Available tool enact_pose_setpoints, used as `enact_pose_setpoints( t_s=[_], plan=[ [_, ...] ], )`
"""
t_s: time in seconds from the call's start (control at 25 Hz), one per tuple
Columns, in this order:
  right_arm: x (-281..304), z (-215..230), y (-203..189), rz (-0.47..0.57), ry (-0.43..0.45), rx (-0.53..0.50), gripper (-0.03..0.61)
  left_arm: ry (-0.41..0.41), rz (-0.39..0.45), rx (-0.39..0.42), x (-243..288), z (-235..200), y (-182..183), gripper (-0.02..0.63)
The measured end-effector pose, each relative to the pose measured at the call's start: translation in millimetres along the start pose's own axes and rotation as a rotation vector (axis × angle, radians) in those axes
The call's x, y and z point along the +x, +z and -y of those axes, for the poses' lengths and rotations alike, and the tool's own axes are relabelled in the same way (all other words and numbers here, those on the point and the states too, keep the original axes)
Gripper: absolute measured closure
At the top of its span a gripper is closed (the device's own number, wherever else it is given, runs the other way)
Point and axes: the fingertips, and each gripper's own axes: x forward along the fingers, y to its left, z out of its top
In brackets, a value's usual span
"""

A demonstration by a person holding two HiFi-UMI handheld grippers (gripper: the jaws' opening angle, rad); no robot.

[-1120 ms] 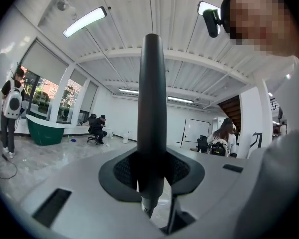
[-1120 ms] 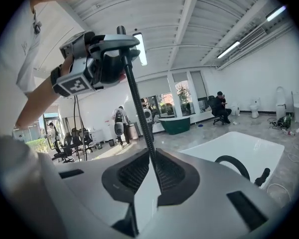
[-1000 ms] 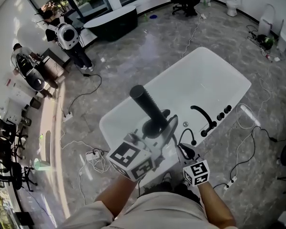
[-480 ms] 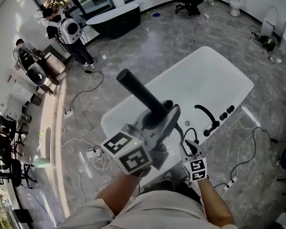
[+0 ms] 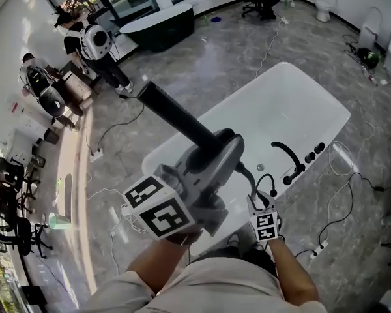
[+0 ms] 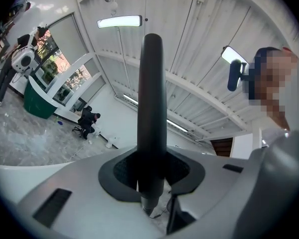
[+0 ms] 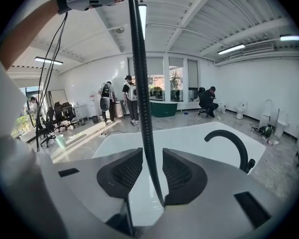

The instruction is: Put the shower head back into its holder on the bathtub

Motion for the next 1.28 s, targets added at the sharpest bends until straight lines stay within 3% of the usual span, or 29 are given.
enact_pose_setpoints(
  t_s=[0.44,0.76,1.04,1.28],
  plan=[
    [20,-10,-23,-0.068,-0.014,-0.152,0.477,0.010,0.032,-0.026,-18,-9,24,0.509],
    [30,-30,-31,-0.098,-0.008,-0.208,0.477,0.025,0.055,-0.044,-42,-16,48,0.509],
    [50,-30,-39,-0.109,-0.002,-0.253,0.488,0.031,0.058,-0.033,-43,-13,49,0.509],
    [48,-12,-48,-0.138,-0.041,-0.296,0.509,0.075,0.078,-0.037,-52,-34,48,0.511]
  ],
)
